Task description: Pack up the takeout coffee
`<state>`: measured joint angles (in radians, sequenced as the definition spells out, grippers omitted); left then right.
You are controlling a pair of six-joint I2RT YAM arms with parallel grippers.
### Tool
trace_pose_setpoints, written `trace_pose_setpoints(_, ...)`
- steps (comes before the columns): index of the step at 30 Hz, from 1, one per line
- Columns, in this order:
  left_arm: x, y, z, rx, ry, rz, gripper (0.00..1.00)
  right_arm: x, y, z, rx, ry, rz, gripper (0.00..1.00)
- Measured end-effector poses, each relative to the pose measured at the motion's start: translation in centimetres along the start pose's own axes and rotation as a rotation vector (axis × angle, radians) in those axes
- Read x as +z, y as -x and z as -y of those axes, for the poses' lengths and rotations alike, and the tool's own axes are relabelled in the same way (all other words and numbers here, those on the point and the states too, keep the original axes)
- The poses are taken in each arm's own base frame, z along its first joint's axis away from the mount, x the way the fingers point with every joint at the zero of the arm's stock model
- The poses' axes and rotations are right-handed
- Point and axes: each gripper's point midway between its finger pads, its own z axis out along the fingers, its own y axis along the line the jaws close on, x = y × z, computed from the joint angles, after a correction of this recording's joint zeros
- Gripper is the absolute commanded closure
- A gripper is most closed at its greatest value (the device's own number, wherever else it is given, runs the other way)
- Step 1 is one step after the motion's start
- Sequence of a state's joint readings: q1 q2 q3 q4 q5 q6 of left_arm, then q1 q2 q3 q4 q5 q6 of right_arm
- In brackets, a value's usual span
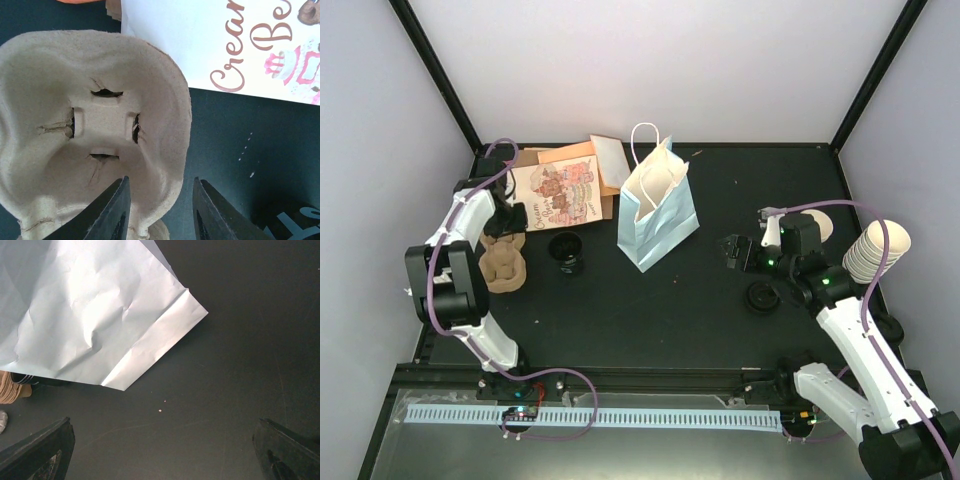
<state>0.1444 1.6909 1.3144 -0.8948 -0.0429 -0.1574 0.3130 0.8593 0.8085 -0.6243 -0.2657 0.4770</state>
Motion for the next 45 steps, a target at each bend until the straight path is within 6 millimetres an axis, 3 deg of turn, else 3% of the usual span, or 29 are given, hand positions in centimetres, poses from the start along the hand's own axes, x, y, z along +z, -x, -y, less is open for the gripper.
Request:
trace_pose_setpoints(7,1.0,-0.7,-0.1,0.002,0.007,-0.043,0.66,-0.1,0.0,0.0,-0.001,0.001,0.003,0.0)
trace_pose_setpoints(16,1.2,-0.9,0.0,0.002,0.007,-0.056,0.89,-0.5,0.2,-0.2,-0.005,0.008,0.018,0.0)
trace_pose_setpoints(23,0.9,-0.7,-0.2,0.008,0.013,-0.041,0.9,-0.5,0.2,-0.2,-0.006,0.008,0.018,0.0)
trace_pose_setpoints(33,-1.1,-0.5,-0.3,0.005,0.008,0.015,0.94,-0.2,0.1,-0.1,-0.003,0.004,0.009,0.0)
trace_pose_setpoints(45,-1.3,-0.5,-0.2,0.012,0.018,0.025,0.94,-0.2,0.1,-0.1,-0.002,0.004,0.008,0.0)
